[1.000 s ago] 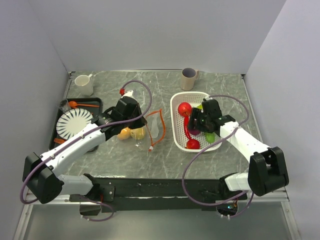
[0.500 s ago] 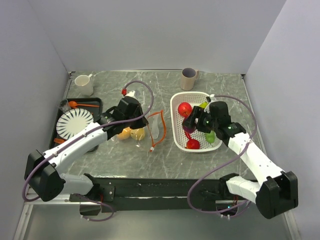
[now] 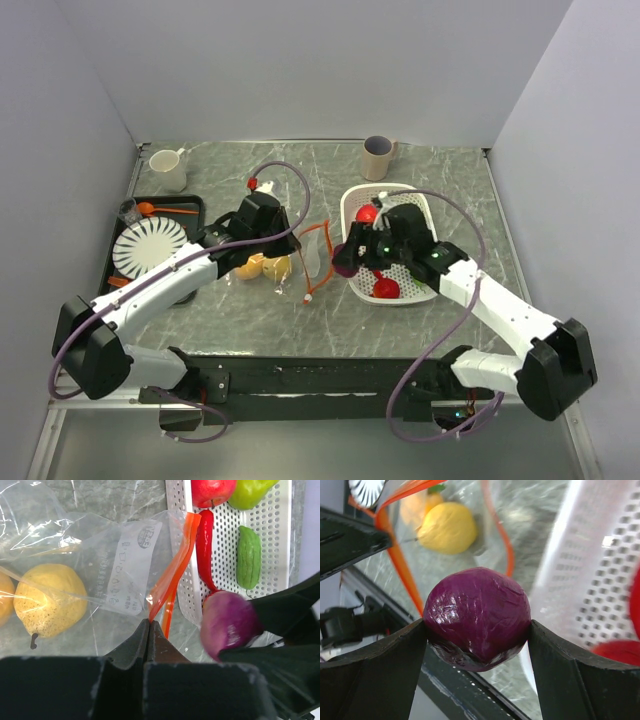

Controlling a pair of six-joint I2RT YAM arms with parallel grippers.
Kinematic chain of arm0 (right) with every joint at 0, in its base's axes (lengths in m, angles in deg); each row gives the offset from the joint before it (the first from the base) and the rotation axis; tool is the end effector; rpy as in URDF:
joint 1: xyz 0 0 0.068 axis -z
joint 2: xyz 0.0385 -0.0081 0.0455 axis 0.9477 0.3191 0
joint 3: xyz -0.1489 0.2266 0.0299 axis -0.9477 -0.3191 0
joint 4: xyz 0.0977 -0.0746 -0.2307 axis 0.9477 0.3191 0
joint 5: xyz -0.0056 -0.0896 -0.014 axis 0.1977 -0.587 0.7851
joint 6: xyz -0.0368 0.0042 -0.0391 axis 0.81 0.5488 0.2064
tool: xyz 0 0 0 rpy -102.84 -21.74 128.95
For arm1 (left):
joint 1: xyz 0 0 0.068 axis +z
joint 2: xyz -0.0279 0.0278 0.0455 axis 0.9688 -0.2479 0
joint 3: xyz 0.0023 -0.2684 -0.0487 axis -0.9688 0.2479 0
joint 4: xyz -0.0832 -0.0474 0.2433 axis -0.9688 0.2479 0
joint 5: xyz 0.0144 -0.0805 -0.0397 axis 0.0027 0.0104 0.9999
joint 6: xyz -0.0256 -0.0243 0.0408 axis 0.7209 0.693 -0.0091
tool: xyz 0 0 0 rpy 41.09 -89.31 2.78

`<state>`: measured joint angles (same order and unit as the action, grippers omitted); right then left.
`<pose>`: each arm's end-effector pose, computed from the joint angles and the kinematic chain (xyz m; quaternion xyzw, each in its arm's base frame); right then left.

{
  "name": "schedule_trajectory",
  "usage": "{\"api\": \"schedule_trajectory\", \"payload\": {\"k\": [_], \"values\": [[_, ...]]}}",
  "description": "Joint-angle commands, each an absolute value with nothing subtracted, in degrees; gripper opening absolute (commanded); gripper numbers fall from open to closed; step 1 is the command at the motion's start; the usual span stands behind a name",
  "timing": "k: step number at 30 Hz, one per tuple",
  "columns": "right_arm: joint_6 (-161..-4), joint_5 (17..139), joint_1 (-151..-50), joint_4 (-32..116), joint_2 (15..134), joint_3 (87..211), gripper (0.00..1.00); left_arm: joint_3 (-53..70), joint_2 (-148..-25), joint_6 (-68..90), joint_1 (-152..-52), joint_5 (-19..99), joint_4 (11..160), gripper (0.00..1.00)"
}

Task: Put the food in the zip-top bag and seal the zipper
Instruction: Place the fake fruit in the zipper food storage bag.

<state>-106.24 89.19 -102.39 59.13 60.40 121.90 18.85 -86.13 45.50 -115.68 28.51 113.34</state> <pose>0.2127 0.1411 0.2727 -0.0765 0.8786 0.3539 0.3114 0.2245 -0.1858 0.3016 -0.0614 0.8999 -0.2760 0.3319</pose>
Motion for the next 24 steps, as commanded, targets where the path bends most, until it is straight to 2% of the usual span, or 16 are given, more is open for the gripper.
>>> {"api": "schedule_trajectory", "payload": {"k": [1,5,13,20,24], "values": [[-107.8,89.5,-105.6,53.9,64.3,126.1,0.52,17.3,-86.0,46.3,-115.5,30.8,110.3,0.01],[-107.2,88.9,-106.9,53.3,69.3,129.8,0.52,17.8,-84.8,47.0,-115.6,32.3,109.3,0.01],[-105.8,86.2,-107.6,54.3,77.8,137.0,0.63,17.8,-81.4,47.9,-115.6,30.1,110.8,0.01],[-105.1,82.4,-108.0,54.0,76.2,140.1,0.91,15.6,-80.2,48.5,-115.6,21.5,115.7,0.01],[-103.8,78.4,-107.9,55.4,72.3,140.2,0.99,15.1,-80.1,48.9,-115.5,19.4,117.8,0.01]]}}
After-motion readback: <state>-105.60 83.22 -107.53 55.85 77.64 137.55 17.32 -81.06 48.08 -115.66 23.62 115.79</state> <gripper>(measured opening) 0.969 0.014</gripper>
